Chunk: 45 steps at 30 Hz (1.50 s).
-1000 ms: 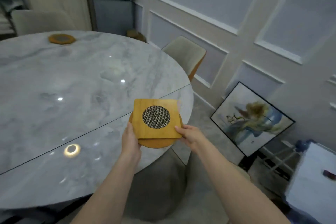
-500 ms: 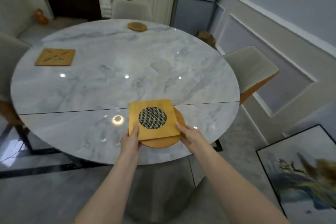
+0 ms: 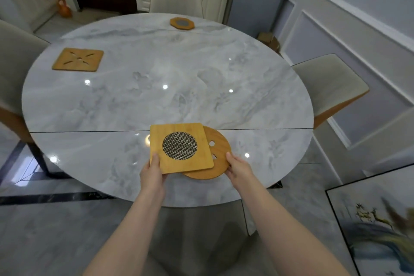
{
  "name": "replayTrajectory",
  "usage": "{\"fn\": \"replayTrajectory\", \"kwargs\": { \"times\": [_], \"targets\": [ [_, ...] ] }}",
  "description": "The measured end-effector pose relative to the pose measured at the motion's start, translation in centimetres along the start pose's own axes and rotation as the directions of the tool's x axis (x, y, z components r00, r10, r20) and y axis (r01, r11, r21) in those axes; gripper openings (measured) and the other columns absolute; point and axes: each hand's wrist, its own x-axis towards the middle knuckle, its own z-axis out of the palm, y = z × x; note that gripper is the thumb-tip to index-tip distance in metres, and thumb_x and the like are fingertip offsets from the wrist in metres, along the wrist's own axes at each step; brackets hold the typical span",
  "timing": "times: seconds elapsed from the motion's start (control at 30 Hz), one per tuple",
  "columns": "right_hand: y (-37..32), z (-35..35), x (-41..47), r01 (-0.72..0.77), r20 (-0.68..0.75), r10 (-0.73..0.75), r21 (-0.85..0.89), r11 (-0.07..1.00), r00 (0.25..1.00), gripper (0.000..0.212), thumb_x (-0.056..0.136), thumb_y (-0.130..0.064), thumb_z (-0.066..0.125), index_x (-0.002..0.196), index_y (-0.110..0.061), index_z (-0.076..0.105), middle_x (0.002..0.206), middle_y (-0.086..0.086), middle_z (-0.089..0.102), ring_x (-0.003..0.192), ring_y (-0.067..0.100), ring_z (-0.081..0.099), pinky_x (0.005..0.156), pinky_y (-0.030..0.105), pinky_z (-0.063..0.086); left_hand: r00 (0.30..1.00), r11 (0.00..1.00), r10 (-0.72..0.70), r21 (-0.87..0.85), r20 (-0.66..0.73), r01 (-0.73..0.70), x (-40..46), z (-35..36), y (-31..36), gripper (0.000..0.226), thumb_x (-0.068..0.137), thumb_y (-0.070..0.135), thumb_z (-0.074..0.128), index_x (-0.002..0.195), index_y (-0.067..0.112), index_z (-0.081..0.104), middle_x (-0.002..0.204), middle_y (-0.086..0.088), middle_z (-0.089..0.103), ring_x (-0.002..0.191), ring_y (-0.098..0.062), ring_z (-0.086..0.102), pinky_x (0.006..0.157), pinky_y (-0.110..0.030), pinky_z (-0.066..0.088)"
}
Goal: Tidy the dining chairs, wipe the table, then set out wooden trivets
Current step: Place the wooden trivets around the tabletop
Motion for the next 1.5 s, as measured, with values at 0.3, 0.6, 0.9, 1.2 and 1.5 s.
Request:
{"fn": "replayTrajectory", "kwargs": {
  "times": [0.3,0.6,0.9,1.2,1.5],
  "targets": [
    [3.0,-0.3,5.1,-0.034,-0.204,-0.016,-0.238,0.971,0.979,0.031,0.091,-0.018,0.063,0.116,0.0,0.063,0.116,0.014,0.065,0.105,0.03,0.061,0.096,0.044,0.049,0.988,0.997,-0.004,-0.071,-0.156,-0.007,2.9,-1.8,0.1,0.038,0.101,0.034,0.04,0.129,0.011,0.051,0.112,-0.004,0.061,0.097,-0.018,0.059,0.084,-0.035,0.051],
    [2.5,0.3,4.2,0.141,-0.067,-0.456,-0.902,0.408,0.887,0.046,0.086,-0.029,0.067,0.126,-0.009,0.054,0.132,0.011,0.049,0.121,0.027,0.048,0.097,0.032,0.039,0.978,0.987,0.023,-0.154,-0.207,-0.056,4.0,-2.5,0.6,0.036,0.101,0.035,0.041,0.129,0.015,0.052,0.121,-0.004,0.06,0.098,-0.016,0.06,0.082,-0.034,0.052],
    [6.9,2.9,4.5,0.379,0.403,-0.108,-0.906,-0.188,0.909,0.105,0.073,-0.081,0.047,0.148,-0.04,-0.014,0.153,0.009,-0.032,0.138,0.039,-0.033,0.109,0.056,-0.019,0.967,0.981,0.061,-0.163,-0.246,-0.103,4.6,-4.4,0.6,0.019,0.101,0.034,0.04,0.115,0.027,0.052,0.111,0.003,0.062,0.106,-0.016,0.058,0.089,-0.039,0.05],
    [7.1,1.9,5.5,0.441,0.479,-0.096,-0.858,-0.264,0.873,0.103,0.074,-0.08,0.046,0.147,-0.041,-0.016,0.154,0.007,-0.032,0.137,0.037,-0.035,0.109,0.055,-0.021,0.961,0.98,0.036,-0.177,-0.273,-0.087,4.4,-5.6,0.3,0.028,0.1,0.035,0.044,0.122,0.021,0.053,0.12,-0.003,0.062,0.111,-0.02,0.058,0.086,-0.037,0.052],
    [5.5,0.4,5.9,0.576,0.607,0.029,-0.737,-0.353,0.794,0.101,0.075,-0.076,0.052,0.146,-0.045,-0.013,0.154,0.002,-0.031,0.136,0.033,-0.036,0.111,0.052,-0.022,0.968,0.982,0.067,-0.158,-0.243,-0.108,3.5,-5.6,0.2,0.027,0.1,0.035,0.041,0.12,0.022,0.052,0.109,0.004,0.063,0.102,-0.015,0.06,0.077,-0.033,0.052]
  ]
}}
